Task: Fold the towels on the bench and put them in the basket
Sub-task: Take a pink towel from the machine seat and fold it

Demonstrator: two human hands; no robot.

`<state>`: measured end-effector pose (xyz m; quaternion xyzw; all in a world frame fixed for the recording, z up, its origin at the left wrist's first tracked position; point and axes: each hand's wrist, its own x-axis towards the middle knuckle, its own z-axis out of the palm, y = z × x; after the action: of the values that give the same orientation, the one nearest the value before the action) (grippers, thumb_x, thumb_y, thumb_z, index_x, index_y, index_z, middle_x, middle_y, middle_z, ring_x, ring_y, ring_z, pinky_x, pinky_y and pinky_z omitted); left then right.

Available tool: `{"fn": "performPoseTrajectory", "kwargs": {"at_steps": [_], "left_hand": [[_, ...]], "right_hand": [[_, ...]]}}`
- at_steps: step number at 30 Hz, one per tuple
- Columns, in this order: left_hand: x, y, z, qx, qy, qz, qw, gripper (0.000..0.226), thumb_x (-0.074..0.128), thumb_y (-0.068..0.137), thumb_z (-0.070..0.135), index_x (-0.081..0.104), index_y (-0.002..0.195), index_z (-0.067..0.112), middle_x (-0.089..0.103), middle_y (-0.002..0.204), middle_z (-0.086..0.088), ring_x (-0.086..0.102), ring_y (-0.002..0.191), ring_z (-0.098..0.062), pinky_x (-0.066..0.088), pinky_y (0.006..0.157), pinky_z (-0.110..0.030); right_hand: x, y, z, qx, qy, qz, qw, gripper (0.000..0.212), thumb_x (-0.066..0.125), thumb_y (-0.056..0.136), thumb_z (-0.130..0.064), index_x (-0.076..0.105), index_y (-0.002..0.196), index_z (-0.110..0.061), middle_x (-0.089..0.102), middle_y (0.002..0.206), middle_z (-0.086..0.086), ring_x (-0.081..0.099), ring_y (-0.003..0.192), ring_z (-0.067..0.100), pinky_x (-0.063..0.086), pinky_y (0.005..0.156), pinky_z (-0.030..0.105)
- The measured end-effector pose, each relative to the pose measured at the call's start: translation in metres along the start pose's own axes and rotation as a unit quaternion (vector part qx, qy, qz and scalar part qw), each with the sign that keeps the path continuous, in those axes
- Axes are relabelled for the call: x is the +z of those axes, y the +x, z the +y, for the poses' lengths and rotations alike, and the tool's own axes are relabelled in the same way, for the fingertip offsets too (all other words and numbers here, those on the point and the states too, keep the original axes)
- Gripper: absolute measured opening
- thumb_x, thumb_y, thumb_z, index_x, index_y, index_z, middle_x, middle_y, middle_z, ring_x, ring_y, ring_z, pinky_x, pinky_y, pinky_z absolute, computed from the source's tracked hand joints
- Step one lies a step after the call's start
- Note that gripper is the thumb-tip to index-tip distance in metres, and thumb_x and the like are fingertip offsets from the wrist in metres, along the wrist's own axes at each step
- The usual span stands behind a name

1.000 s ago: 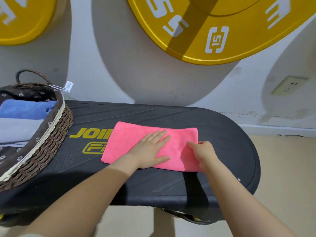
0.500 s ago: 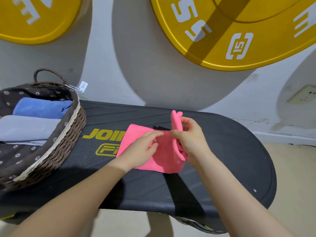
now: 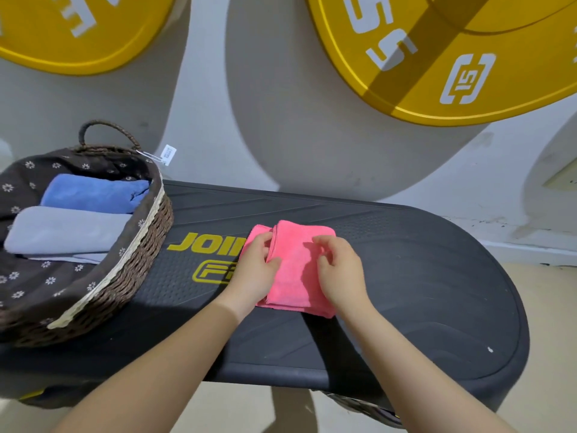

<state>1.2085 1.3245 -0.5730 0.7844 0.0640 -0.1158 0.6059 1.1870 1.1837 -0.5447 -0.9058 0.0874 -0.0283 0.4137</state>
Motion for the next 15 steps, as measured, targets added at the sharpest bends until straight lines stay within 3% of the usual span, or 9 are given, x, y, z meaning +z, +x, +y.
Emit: {"fn": "performPoseTrajectory", "kwargs": {"at_steps": [2,4,6,7,10,12,14,15], "left_hand": [[-0.004,0.001,-0.001,0.024,0.025,0.011,0.999,0.056,0.047,0.092,0.001,0.03,0.142,0.021,0.053,0.125,-0.006,0.052,0.118,-0.02,0.041,0.102,-0.033],[-0.008,0.003,-0.006,0.069,0.116,0.0,0.991,0.062,0.045,0.093,0.003,0.023,0.146,0.025,0.043,0.14,-0.007,0.042,0.131,-0.02,0.031,0.11,-0.03],[-0.008,0.003,-0.01,0.122,0.246,0.001,0.962,0.058,0.044,0.092,0.001,0.031,0.144,0.023,0.042,0.14,-0.01,0.043,0.129,-0.026,0.031,0.104,-0.025],[-0.007,0.001,-0.009,0.148,0.328,0.021,0.933,0.057,0.046,0.09,0.0,0.038,0.141,0.025,0.044,0.135,-0.011,0.046,0.122,-0.03,0.036,0.098,-0.029],[-0.003,0.0,-0.01,0.284,0.529,0.073,0.797,0.049,0.051,0.07,0.009,0.066,0.112,0.027,0.059,0.12,-0.01,0.05,0.103,-0.029,0.047,0.079,-0.038],[-0.005,0.001,-0.01,0.342,0.58,0.03,0.739,0.043,0.041,0.071,0.022,0.07,0.103,0.025,0.067,0.111,-0.003,0.055,0.102,-0.025,0.04,0.084,-0.036],[-0.009,0.0,-0.008,0.308,0.594,-0.047,0.741,0.052,0.032,0.081,0.036,0.063,0.119,0.018,0.063,0.123,-0.004,0.058,0.115,-0.024,0.036,0.099,-0.036],[-0.011,-0.001,-0.008,0.276,0.602,-0.079,0.745,0.065,0.022,0.083,0.046,0.05,0.133,0.016,0.05,0.14,-0.006,0.047,0.129,-0.024,0.03,0.11,-0.037]], "right_hand": [[0.001,-0.002,0.011,0.013,-0.098,-0.045,0.994,0.036,0.048,0.09,-0.012,0.058,0.124,-0.022,0.037,0.143,0.007,0.04,0.123,0.028,0.035,0.099,0.03],[0.004,-0.007,0.016,0.032,-0.152,-0.09,0.984,0.041,0.052,0.091,-0.029,0.05,0.131,-0.03,0.016,0.154,0.007,0.029,0.131,0.03,0.034,0.103,0.037],[0.004,-0.01,0.017,0.029,-0.174,-0.093,0.98,0.046,0.052,0.09,-0.036,0.044,0.136,-0.033,0.006,0.157,0.006,0.025,0.133,0.029,0.037,0.101,0.039],[0.004,-0.011,0.015,0.029,-0.18,-0.091,0.979,0.048,0.052,0.09,-0.036,0.042,0.137,-0.033,0.005,0.157,0.005,0.025,0.133,0.029,0.038,0.1,0.039],[0.007,-0.011,0.011,0.045,-0.173,-0.093,0.98,0.053,0.054,0.088,-0.029,0.036,0.139,-0.027,0.017,0.15,0.01,0.033,0.127,0.033,0.042,0.093,0.039],[0.01,-0.01,0.011,0.079,-0.11,-0.08,0.988,0.063,0.056,0.086,-0.021,0.025,0.141,-0.02,0.031,0.137,0.015,0.044,0.119,0.037,0.043,0.09,0.039],[0.009,-0.008,0.009,0.127,-0.034,-0.07,0.989,0.075,0.06,0.083,-0.016,0.014,0.143,-0.014,0.043,0.13,0.018,0.049,0.115,0.038,0.043,0.09,0.038],[0.007,-0.006,0.009,0.153,-0.004,-0.074,0.985,0.077,0.062,0.081,-0.015,0.014,0.142,-0.011,0.048,0.127,0.018,0.051,0.114,0.036,0.043,0.089,0.036]]}}
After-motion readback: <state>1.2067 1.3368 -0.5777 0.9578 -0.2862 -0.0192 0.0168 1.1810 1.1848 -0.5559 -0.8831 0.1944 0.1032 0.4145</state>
